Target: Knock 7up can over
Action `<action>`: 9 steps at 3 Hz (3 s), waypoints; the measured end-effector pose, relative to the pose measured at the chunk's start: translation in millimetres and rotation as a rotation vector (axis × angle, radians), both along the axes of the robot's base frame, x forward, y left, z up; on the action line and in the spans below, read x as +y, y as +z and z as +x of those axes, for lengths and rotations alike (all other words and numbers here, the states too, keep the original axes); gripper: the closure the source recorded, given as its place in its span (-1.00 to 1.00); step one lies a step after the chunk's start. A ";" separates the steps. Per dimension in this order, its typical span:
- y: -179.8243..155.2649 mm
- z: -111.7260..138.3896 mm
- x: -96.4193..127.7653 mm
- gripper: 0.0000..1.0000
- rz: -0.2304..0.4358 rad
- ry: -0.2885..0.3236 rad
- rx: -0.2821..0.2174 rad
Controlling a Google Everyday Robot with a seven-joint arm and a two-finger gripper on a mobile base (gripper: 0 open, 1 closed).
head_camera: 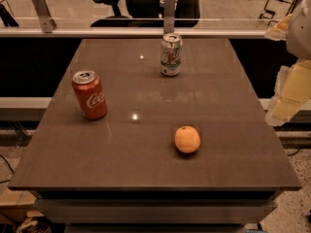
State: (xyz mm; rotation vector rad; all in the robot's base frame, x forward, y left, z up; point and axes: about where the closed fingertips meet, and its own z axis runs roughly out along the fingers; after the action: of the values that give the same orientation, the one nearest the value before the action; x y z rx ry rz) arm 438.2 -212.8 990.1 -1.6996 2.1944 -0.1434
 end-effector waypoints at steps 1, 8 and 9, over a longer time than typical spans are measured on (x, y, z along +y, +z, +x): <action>0.7 0.0 0.0 -1.00 0.000 0.000 -0.002; 41.7 96.8 -32.7 -1.00 0.486 -0.029 -0.146; 27.1 105.1 -24.9 -1.00 0.553 -0.031 -0.132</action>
Offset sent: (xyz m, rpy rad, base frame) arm 0.0189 0.0015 0.0124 0.0684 -0.0455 -0.0158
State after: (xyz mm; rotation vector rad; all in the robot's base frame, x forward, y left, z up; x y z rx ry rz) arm 543.3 -237.6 1017.2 -1.3055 1.9262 0.3086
